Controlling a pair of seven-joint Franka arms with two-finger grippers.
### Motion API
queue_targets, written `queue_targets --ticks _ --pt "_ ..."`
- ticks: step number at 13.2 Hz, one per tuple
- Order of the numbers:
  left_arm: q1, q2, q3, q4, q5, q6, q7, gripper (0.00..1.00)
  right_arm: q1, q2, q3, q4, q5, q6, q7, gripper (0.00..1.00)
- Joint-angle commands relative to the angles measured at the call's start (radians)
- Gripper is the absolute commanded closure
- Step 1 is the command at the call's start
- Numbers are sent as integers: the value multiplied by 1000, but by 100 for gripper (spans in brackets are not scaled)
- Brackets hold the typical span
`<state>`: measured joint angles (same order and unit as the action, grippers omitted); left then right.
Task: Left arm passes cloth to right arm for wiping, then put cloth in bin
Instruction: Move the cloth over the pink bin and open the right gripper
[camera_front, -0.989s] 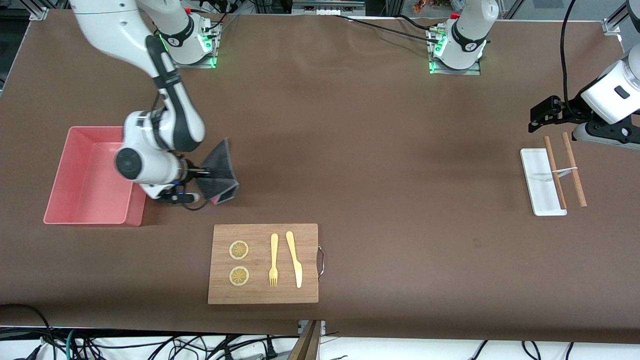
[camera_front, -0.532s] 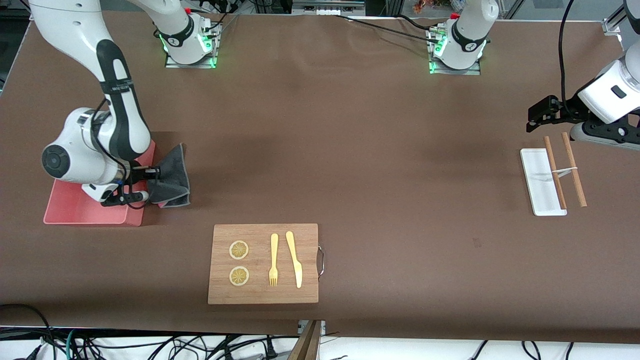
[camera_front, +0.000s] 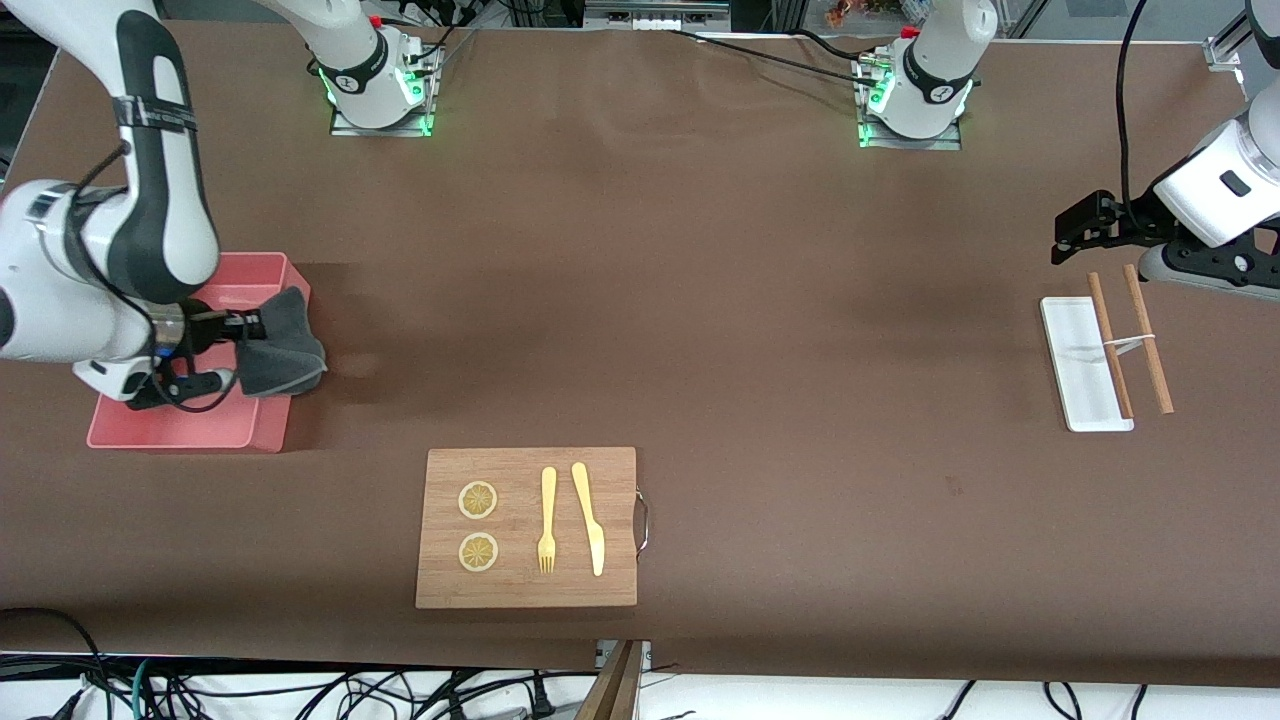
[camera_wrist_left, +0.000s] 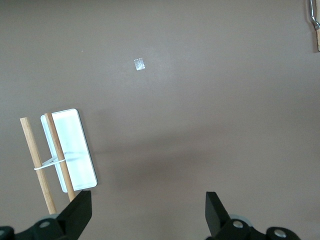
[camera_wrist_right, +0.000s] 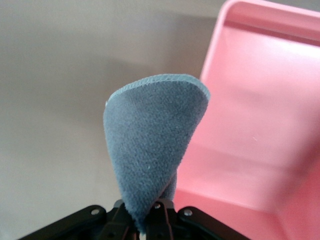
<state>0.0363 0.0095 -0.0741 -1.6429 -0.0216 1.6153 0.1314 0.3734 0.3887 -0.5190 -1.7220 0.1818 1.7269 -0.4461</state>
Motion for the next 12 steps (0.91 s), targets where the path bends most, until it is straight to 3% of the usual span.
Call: queue_targets --ticks 1,3,7,12 --pt "-6 -5 -1 14 3 -17 5 0 9 -16 -45 59 -57 -82 -61 100" --pt "-6 -5 -1 14 3 -15 4 0 9 -39 -67 56 -114 -81 -106 100" --pt "-6 -2 -1 15 3 -14 4 0 9 -39 -113 15 -116 -32 -154 100" --pt "-6 -3 -6 15 3 -15 5 0 9 -120 -118 -223 -114 218 -160 100"
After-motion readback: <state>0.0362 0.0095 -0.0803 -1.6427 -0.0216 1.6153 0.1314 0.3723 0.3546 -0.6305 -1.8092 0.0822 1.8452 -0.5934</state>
